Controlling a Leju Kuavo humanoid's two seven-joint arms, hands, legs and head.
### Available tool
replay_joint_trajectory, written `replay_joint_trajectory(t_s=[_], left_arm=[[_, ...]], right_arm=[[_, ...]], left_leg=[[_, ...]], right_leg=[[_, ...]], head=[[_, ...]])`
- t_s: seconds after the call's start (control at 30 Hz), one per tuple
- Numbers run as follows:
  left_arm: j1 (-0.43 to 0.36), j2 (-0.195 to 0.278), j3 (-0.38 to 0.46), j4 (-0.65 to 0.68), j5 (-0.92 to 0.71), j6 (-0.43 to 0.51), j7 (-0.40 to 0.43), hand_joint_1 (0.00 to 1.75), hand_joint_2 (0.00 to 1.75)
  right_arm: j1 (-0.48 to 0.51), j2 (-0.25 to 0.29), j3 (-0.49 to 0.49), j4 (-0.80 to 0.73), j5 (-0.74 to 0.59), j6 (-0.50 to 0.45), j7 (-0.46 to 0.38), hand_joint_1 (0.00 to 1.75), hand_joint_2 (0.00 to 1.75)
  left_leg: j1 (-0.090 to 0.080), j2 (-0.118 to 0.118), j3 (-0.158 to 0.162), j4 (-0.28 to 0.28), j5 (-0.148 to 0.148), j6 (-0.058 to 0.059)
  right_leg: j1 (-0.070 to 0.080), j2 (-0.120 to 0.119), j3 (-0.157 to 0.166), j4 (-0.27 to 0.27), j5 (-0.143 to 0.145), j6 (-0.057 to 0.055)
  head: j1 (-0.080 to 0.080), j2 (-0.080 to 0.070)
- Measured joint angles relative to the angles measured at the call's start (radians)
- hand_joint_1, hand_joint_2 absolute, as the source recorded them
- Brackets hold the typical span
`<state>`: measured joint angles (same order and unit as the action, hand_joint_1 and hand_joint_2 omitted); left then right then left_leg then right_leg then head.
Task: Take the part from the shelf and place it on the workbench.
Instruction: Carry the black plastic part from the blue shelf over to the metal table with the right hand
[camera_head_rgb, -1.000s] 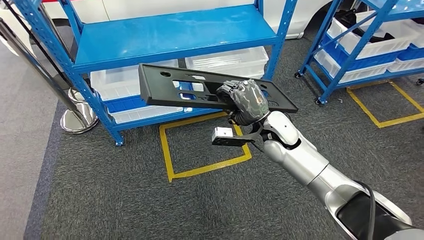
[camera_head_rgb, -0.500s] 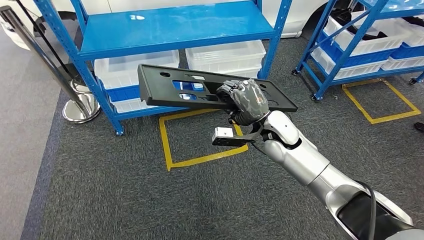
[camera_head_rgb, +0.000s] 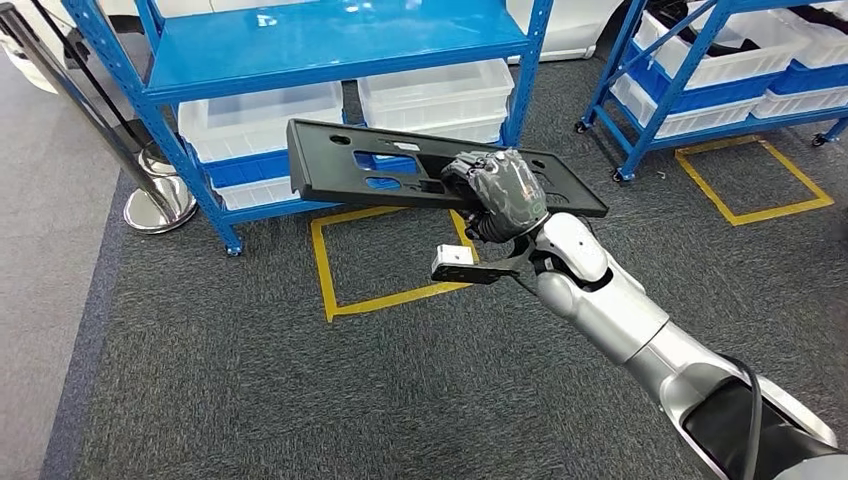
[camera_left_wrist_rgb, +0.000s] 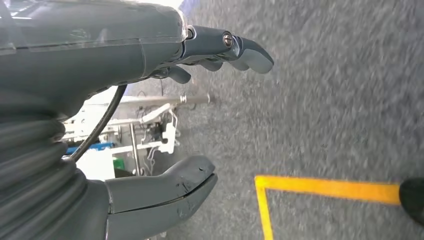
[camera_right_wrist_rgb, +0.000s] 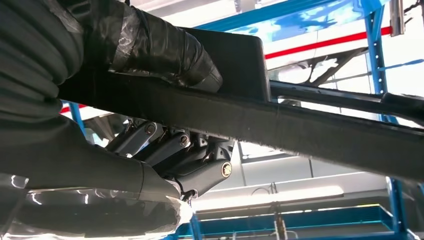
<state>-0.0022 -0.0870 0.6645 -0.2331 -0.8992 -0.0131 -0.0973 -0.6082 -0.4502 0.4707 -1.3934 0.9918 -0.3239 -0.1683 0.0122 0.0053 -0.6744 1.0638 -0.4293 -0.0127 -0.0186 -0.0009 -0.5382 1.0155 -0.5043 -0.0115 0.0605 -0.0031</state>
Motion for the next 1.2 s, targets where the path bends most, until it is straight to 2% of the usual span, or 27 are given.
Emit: replay_joint_trajectory(t_s=[0.03,0.1,0.13,0.17,0.2,0.27,0.33,0.37,0.43,0.5,0.53,0.6,0.63,0.67,0.7,0.73,0.77,0.8,0.83,0.87,0.9,0.97,1.03,1.1,1.13,1.17,1.2], left_arm=[[0.001,0.0,0.0,0.0,0.002,-0.002,-0.002,0.0,1.75],[0.002,-0.001,0.001,0.0,0.002,-0.004,-0.004,0.0,1.75],[0.002,-0.001,0.002,0.0,0.003,-0.004,-0.004,0.0,1.75],[0.003,-0.001,0.003,0.0,0.003,-0.005,-0.005,0.0,1.75],[0.003,-0.001,0.005,0.0,0.003,-0.007,-0.006,0.0,1.75],[0.003,0.0,0.009,0.0,0.005,-0.011,-0.008,0.0,1.75],[0.004,0.001,0.014,0.0,0.007,-0.014,-0.009,0.0,1.75],[0.004,0.002,0.016,-0.001,0.007,-0.016,-0.01,0.0,1.75],[0.004,0.001,0.018,-0.001,0.007,-0.019,-0.011,0.0,1.75],[0.004,0.0,0.019,-0.001,0.006,-0.022,-0.011,0.0,1.75],[0.004,-0.001,0.019,-0.002,0.006,-0.023,-0.011,0.0,1.75],[0.005,-0.001,0.02,-0.002,0.006,-0.024,-0.01,0.0,1.75],[0.006,-0.001,0.02,-0.002,0.006,-0.025,-0.01,0.0,1.75],[0.006,-0.002,0.02,-0.002,0.006,-0.025,-0.01,0.0,1.75],[0.007,-0.003,0.02,-0.002,0.006,-0.026,-0.01,0.0,1.75],[0.007,-0.004,0.02,-0.002,0.006,-0.027,-0.01,0.0,1.75],[0.006,-0.004,0.021,-0.002,0.006,-0.027,-0.01,0.0,1.75],[0.007,-0.004,0.021,-0.002,0.006,-0.027,-0.01,0.0,1.75],[0.007,-0.004,0.021,-0.003,0.006,-0.027,-0.01,0.0,1.75],[0.007,-0.004,0.022,-0.003,0.006,-0.027,-0.01,0.0,1.75],[0.008,-0.004,0.022,-0.004,0.006,-0.027,-0.01,0.0,1.75],[0.007,-0.004,0.022,-0.004,0.006,-0.027,-0.01,0.0,1.75],[0.008,-0.005,0.022,-0.005,0.006,-0.027,-0.01,0.0,1.75],[0.01,-0.005,0.023,-0.005,0.006,-0.027,-0.01,0.0,1.75],[0.011,-0.005,0.023,-0.005,0.006,-0.027,-0.01,0.0,1.75],[0.012,-0.005,0.023,-0.005,0.006,-0.027,-0.01,0.0,1.75],[0.012,-0.005,0.024,-0.005,0.006,-0.027,-0.01,0.0,1.75]], right_arm=[[-0.001,-0.001,0.0,0.0,0.0,0.001,0.001,1.75,1.75],[-0.004,-0.003,0.0,0.0,0.0,0.006,0.004,1.75,1.75],[-0.005,-0.004,0.0,0.0,0.0,0.008,0.004,1.75,1.75],[-0.005,-0.005,0.0,0.0,-0.001,0.011,0.005,1.75,1.75],[-0.005,-0.006,-0.001,0.0,-0.002,0.013,0.005,1.75,1.75],[-0.006,-0.008,-0.003,0.0,-0.005,0.019,0.006,1.75,1.75],[-0.011,-0.01,-0.006,0.001,-0.006,0.023,0.007,1.75,1.75],[-0.013,-0.011,-0.007,0.001,-0.006,0.024,0.007,1.75,1.75],[-0.016,-0.016,-0.007,0.001,-0.007,0.028,0.008,1.75,1.75],[-0.018,-0.022,-0.01,0.001,-0.01,0.03,0.014,1.75,1.75],[-0.019,-0.026,-0.011,0.001,-0.012,0.031,0.017,1.75,1.75],[-0.022,-0.031,-0.012,0.003,-0.014,0.033,0.02,1.75,1.75],[-0.021,-0.032,-0.012,0.004,-0.015,0.034,0.02,1.75,1.75],[-0.02,-0.032,-0.012,0.006,-0.016,0.035,0.02,1.75,1.75],[-0.019,-0.033,-0.012,0.007,-0.016,0.035,0.02,1.75,1.75],[-0.018,-0.034,-0.012,0.008,-0.016,0.036,0.02,1.75,1.75],[-0.019,-0.035,-0.013,0.009,-0.016,0.036,0.02,1.75,1.75],[-0.02,-0.037,-0.013,0.009,-0.016,0.036,0.02,1.75,1.75],[-0.021,-0.038,-0.013,0.009,-0.016,0.036,0.02,1.75,1.75],[-0.022,-0.038,-0.013,0.009,-0.016,0.036,0.02,1.75,1.75],[-0.022,-0.039,-0.013,0.01,-0.016,0.036,0.02,1.75,1.75],[-0.021,-0.041,-0.013,0.01,-0.016,0.036,0.02,1.75,1.75],[-0.023,-0.041,-0.014,0.01,-0.016,0.036,0.02,1.75,1.75],[-0.023,-0.04,-0.013,0.01,-0.016,0.036,0.019,1.75,1.75],[-0.023,-0.04,-0.013,0.01,-0.016,0.036,0.018,1.75,1.75],[-0.022,-0.04,-0.013,0.01,-0.016,0.036,0.018,1.75,1.75],[-0.021,-0.04,-0.013,0.01,-0.016,0.037,0.018,1.75,1.75]], left_leg=[[0.001,0.0,-0.017,0.046,-0.042,-0.002],[0.0,0.0,-0.057,0.179,-0.123,-0.004],[-0.001,0.0,-0.071,0.235,-0.14,-0.003],[-0.002,0.0,-0.071,0.261,-0.137,0.0],[-0.004,-0.001,-0.052,0.249,-0.119,0.005],[-0.011,-0.003,0.034,0.127,-0.073,0.027],[-0.018,-0.005,0.111,0.005,-0.058,0.049],[-0.021,-0.005,0.127,-0.024,-0.059,0.055],[-0.024,-0.004,0.133,-0.046,-0.052,0.059],[-0.018,0.006,0.137,-0.073,-0.036,0.066],[-0.014,0.013,0.137,-0.085,-0.028,0.068],[-0.011,0.026,0.13,-0.089,-0.02,0.071],[-0.01,0.033,0.125,-0.086,-0.019,0.07],[-0.009,0.04,0.12,-0.081,-0.019,0.069],[-0.008,0.048,0.116,-0.075,-0.02,0.068],[-0.005,0.056,0.112,-0.068,-0.022,0.065],[-0.004,0.063,0.109,-0.061,-0.025,0.06],[-0.005,0.069,0.107,-0.053,-0.028,0.055],[-0.008,0.074,0.105,-0.047,-0.03,0.049],[-0.011,0.081,0.103,-0.043,-0.031,0.044],[-0.013,0.09,0.102,-0.041,-0.03,0.039],[-0.012,0.097,0.099,-0.037,-0.035,0.029],[-0.009,0.061,0.079,0.012,-0.077,0.02],[-0.007,0.016,0.027,0.137,-0.153,0.019],[-0.007,0.007,0.0,0.204,-0.182,0.02],[-0.007,0.002,-0.014,0.244,-0.193,0.022],[-0.007,0.0,-0.011,0.247,-0.185,0.024]], right_leg=[[0.0,-0.001,-0.008,0.0,0.008,-0.008],[0.006,-0.001,-0.025,0.002,0.022,-0.016],[0.01,-0.001,-0.034,0.004,0.027,-0.018],[0.014,-0.001,-0.044,0.008,0.032,-0.019],[0.018,-0.001,-0.051,0.011,0.035,-0.02],[0.025,-0.001,-0.06,0.017,0.039,-0.02],[0.027,-0.001,-0.065,0.019,0.045,-0.014],[0.024,0.0,-0.067,0.019,0.049,-0.008],[0.02,0.003,-0.071,0.014,0.059,0.005],[0.021,0.005,-0.082,0.029,0.043,0.018],[0.02,0.006,-0.097,0.063,0.019,0.025],[0.011,0.006,-0.147,0.181,-0.048,0.04],[0.006,0.005,-0.17,0.239,-0.07,0.047],[0.001,0.004,-0.179,0.268,-0.074,0.053],[-0.004,0.0,-0.169,0.259,-0.06,0.059],[-0.007,-0.007,-0.141,0.212,-0.031,0.064],[-0.01,-0.026,-0.102,0.141,-0.003,0.067],[-0.006,-0.049,-0.069,0.079,0.017,0.067],[-0.002,-0.066,-0.048,0.037,0.028,0.06],[0.003,-0.076,-0.043,0.018,0.029,0.051],[0.007,-0.071,-0.047,0.019,0.03,0.041],[0.004,-0.048,-0.055,0.017,0.039,0.022],[-0.001,-0.028,-0.063,0.012,0.051,0.005],[0.001,-0.007,-0.074,0.012,0.06,-0.006],[0.003,0.006,-0.081,0.013,0.064,-0.008],[0.004,0.019,-0.087,0.015,0.068,-0.009],[0.005,0.033,-0.092,0.017,0.072,-0.007]], head=[[0.0,0.0],[0.0,0.0],[0.0,0.0],[0.0,0.0],[0.0,0.0],[0.0,0.0],[0.0,0.0],[0.0,0.0],[0.0,0.0],[0.001,0.0],[0.002,0.0],[0.003,0.0],[0.003,0.0],[0.002,0.0],[0.002,0.0],[0.002,0.0],[0.003,0.0],[0.003,0.0],[0.002,0.0],[0.002,0.0],[0.002,0.0],[0.002,0.0],[0.002,0.0],[0.002,0.0],[0.002,0.0],[0.002,0.0],[0.002,0.0]])
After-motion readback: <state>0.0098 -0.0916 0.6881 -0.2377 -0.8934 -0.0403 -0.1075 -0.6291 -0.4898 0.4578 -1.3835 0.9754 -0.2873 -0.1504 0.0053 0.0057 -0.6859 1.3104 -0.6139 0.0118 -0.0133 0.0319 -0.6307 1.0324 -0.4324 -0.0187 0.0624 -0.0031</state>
